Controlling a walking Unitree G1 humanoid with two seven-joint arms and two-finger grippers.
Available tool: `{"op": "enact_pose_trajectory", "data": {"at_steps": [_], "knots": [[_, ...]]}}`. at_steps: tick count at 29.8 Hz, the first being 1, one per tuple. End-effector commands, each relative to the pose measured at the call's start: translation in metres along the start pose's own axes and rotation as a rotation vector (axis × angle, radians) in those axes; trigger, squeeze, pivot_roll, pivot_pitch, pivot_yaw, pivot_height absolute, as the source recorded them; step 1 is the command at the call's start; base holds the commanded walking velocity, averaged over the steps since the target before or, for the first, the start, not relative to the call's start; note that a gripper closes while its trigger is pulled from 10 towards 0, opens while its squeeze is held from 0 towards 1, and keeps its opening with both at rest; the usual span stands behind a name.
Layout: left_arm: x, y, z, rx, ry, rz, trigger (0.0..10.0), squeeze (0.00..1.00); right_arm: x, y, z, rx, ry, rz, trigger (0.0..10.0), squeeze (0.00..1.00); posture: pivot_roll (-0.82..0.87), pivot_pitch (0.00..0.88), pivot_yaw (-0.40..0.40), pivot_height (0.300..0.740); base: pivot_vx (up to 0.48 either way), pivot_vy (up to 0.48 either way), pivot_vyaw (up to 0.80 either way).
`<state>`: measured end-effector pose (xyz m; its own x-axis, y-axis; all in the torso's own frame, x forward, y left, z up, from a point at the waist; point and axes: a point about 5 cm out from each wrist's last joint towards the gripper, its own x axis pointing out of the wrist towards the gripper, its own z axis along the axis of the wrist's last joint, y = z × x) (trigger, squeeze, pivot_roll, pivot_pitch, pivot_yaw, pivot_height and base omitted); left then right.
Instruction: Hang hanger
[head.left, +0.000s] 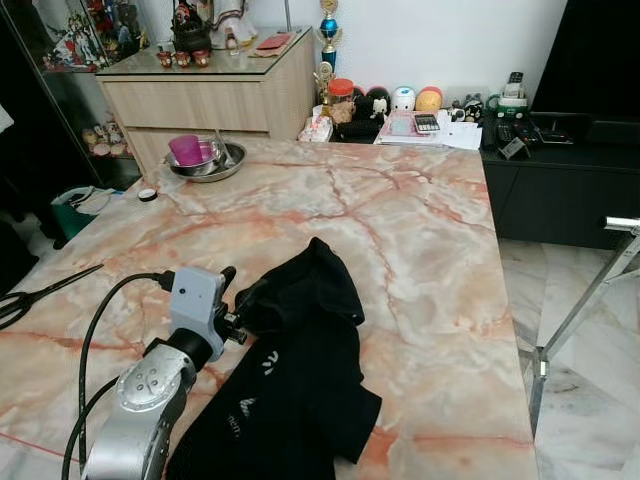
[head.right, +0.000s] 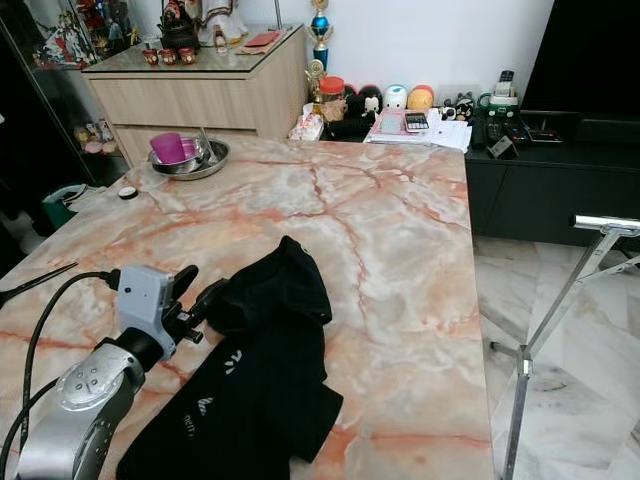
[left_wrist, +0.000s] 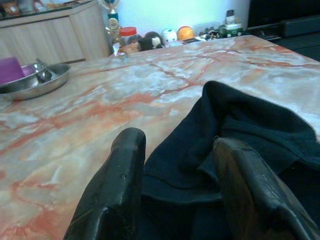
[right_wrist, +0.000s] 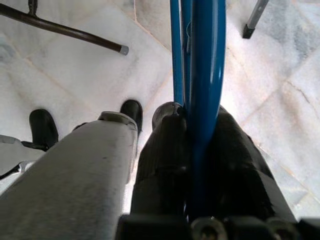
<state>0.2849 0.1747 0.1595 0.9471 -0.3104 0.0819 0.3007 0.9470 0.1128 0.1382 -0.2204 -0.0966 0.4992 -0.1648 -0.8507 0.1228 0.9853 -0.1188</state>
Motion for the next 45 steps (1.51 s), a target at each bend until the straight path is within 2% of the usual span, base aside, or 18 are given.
{"op": "enact_pose_trajectory", "data": {"at_steps": [1,7,12,19,24,36,42,44,45], "knots": [[0.000,0.001,0.001,-0.002,-0.006,0.009,10.0,0.00,0.000,-0.003,-0.002,0.018,0.006,-0.011,10.0,0.00,0.11,0.018,0.054,0.740,0.000,-0.480,0.00],[-0.002,0.003,-0.002,0.001,-0.001,0.018,10.0,0.00,0.000,-0.002,0.000,0.015,0.007,-0.005,10.0,0.00,0.11,0.003,0.058,0.740,0.000,-0.480,-0.72],[-0.003,0.001,-0.004,0.002,0.005,0.013,10.0,0.00,0.000,-0.001,-0.002,0.015,0.012,-0.007,10.0,0.00,0.11,0.000,0.060,0.740,0.000,-0.480,0.00],[-0.003,-0.001,-0.007,-0.010,0.009,0.010,10.0,0.00,-0.002,0.007,-0.012,0.004,0.037,0.001,10.0,0.00,0.10,0.000,0.064,0.740,0.000,-0.480,0.00],[0.000,-0.006,-0.017,-0.011,0.036,-0.010,10.0,0.00,-0.002,0.011,-0.014,0.002,0.041,0.005,10.0,0.00,0.07,0.000,0.075,0.740,0.000,-0.480,0.00],[0.005,-0.014,-0.025,-0.021,0.038,-0.036,10.0,0.00,-0.002,0.004,-0.011,0.008,0.035,-0.008,10.0,0.00,0.05,0.000,0.067,0.740,0.000,-0.480,0.00],[-0.002,-0.017,-0.040,-0.026,0.080,-0.034,10.0,0.00,-0.002,0.001,-0.011,0.003,0.031,-0.009,10.0,0.00,0.05,0.000,0.064,0.740,0.000,-0.480,0.00],[-0.006,-0.015,-0.052,-0.025,0.119,-0.022,10.0,0.00,-0.002,0.002,-0.010,0.002,0.029,-0.008,10.0,0.00,0.05,0.000,0.065,0.740,0.000,-0.480,0.00],[-0.010,-0.010,-0.065,-0.030,0.167,0.008,10.0,0.00,-0.002,0.002,-0.010,0.002,0.027,-0.007,10.0,0.00,0.05,0.000,0.064,0.740,0.000,0.000,0.00]]}}
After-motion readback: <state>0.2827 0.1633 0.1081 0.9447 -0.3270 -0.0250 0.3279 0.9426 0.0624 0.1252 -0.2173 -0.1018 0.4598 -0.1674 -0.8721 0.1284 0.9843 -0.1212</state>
